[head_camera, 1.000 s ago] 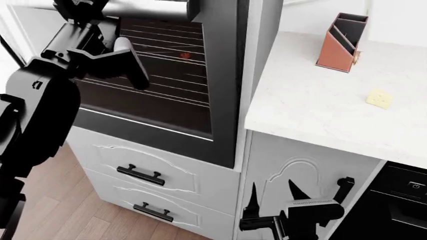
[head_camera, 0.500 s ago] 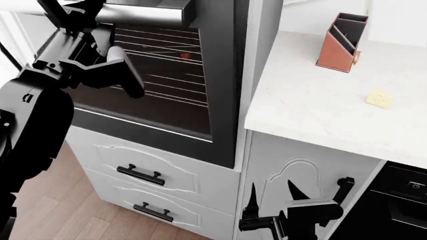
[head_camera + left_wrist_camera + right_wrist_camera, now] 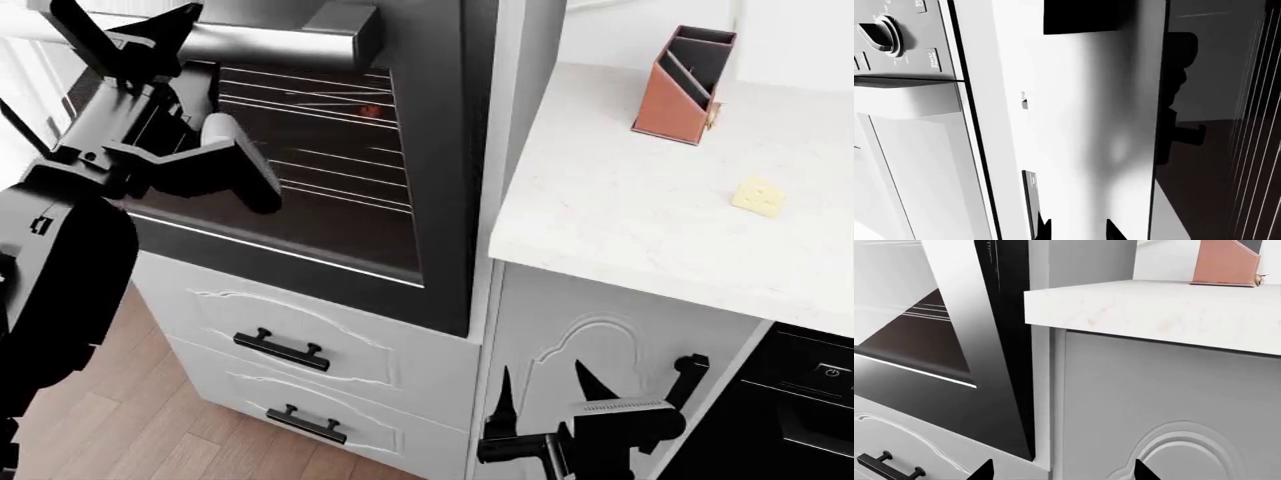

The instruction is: Open the oven door

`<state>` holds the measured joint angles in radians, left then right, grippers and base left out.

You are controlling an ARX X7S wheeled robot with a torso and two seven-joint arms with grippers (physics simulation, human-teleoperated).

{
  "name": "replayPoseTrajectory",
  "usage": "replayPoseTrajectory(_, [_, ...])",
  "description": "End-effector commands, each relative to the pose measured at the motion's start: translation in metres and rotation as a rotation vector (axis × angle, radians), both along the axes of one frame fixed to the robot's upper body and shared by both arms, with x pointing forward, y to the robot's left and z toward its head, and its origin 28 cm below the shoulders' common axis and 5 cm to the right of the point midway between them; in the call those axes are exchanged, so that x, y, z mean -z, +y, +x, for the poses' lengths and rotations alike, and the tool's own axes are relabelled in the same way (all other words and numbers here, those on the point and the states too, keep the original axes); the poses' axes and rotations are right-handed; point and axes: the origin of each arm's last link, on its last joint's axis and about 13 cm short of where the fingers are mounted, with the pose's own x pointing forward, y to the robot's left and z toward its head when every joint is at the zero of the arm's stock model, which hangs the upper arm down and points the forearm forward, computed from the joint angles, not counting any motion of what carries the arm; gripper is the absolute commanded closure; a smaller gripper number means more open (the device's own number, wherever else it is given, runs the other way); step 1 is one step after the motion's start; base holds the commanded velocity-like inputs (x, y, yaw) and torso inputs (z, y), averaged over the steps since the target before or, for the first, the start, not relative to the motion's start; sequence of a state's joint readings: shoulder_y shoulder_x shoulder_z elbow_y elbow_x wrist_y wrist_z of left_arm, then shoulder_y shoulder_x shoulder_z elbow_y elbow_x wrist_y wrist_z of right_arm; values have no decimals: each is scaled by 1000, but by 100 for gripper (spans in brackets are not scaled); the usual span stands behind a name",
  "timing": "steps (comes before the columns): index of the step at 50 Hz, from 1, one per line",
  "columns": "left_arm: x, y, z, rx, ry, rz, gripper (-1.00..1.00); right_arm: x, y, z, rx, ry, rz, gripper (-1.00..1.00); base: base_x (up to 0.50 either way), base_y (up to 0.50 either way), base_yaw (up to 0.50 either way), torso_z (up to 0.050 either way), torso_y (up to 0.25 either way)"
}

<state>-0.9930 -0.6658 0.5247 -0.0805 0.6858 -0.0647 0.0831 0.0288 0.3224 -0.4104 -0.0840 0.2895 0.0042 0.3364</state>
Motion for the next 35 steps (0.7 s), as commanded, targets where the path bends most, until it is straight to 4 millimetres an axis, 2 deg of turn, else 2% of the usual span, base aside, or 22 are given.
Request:
replayPoseTrajectory(1, [-18,-22,-19,130,-176,-20,100,0,0,0,-1,1,-2,-100,0,0,-6,0,0])
replayPoseTrajectory(13, [-4,-17,-28,120,-170,-23,100,0,1,0,-2,1,-4,-100,0,-3,-4,1,3])
replayPoseTrajectory(35, [9,-12,-41,113,-158,-47,100,3,2,-1,-11,2,-13,-100,-1,-3,-4,0,3])
